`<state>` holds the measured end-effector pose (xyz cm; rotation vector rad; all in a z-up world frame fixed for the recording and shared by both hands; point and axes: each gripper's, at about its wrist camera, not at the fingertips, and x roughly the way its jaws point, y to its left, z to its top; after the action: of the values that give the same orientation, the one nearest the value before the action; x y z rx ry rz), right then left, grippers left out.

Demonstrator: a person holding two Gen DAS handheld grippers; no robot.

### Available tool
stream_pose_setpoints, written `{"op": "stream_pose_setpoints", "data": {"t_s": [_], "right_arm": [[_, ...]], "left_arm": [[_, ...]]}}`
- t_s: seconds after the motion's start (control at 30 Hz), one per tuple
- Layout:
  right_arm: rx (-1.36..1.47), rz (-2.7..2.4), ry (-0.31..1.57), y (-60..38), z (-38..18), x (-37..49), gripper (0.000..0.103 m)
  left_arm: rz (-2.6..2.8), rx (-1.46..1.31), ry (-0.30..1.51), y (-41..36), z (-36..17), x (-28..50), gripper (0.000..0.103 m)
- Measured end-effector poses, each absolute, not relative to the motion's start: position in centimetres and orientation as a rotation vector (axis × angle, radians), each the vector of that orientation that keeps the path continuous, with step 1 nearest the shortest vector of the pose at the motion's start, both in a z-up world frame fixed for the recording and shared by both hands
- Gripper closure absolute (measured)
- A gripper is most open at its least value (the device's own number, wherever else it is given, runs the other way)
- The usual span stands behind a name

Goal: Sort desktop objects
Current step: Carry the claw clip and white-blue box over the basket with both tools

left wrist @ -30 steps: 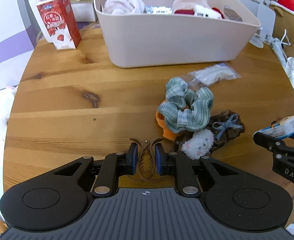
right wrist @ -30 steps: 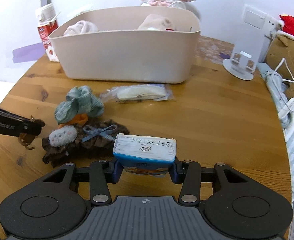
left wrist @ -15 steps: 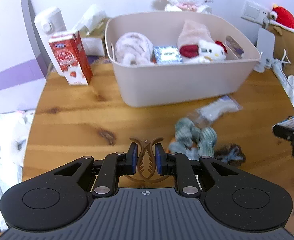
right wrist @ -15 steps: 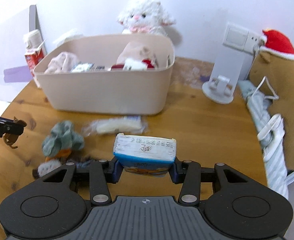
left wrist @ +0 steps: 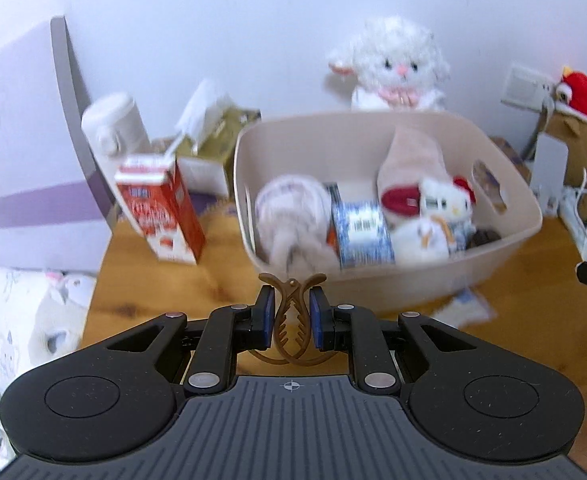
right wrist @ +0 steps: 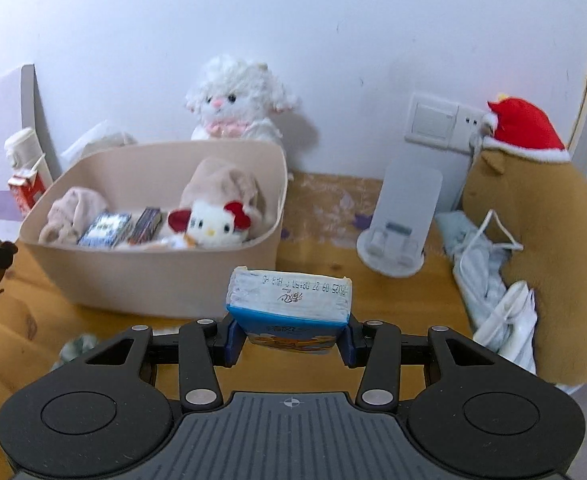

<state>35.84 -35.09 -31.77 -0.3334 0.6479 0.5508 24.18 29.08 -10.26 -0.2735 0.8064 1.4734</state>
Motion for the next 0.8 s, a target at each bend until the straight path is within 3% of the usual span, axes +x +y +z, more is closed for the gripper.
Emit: {"op": "stream_pose_setpoints", "data": {"t_s": [0.43, 0.8], "right_arm": [[-0.378, 0.641, 0.510, -30.4, -28.4, 39.8, 0.060], [-0.428, 0.751, 0.516, -25.9, -29.3, 42.8, 0.060]], "left_arm": [[1.409, -0.109, 0.765, 33.6, -7.5, 28.0, 0.085], [1.374, -0.063, 0.864, 37.5, -9.8, 30.4, 0.085]]}}
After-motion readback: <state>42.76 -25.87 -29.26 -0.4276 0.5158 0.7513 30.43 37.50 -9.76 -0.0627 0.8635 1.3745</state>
